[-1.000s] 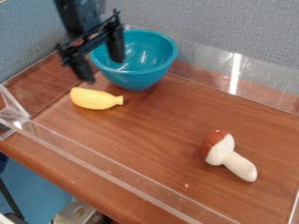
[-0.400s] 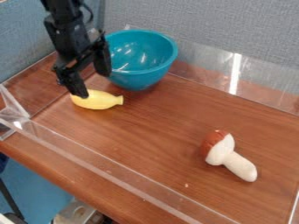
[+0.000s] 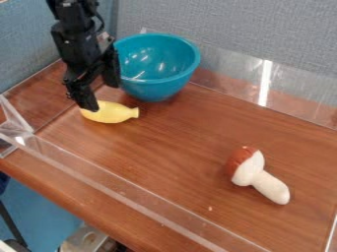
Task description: Put the yellow object in the blue bowl
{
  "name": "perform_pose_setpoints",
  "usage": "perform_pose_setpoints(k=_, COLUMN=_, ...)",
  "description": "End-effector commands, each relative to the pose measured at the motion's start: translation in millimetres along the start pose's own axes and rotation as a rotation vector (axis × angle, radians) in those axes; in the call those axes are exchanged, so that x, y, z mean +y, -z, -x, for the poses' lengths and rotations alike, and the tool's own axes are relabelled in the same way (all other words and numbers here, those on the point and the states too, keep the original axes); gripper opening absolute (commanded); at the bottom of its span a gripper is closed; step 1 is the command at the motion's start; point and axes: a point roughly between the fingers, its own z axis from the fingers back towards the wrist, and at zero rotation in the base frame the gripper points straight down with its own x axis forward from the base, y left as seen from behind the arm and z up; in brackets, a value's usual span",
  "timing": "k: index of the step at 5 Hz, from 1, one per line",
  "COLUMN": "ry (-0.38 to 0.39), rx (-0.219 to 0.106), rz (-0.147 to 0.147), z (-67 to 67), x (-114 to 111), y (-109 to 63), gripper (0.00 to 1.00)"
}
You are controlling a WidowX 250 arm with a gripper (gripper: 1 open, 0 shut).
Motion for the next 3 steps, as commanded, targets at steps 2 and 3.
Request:
perform_pose_setpoints(k=2, ry=0.17, rx=-0.038, rz=0.074, z=3.0, x=-16.8, y=-10.6, gripper=1.0)
perform_pose_setpoints(k=3, ry=0.235, rx=-0.049, rz=0.08, z=1.8, x=-18.4, y=-6.9, gripper=1.0)
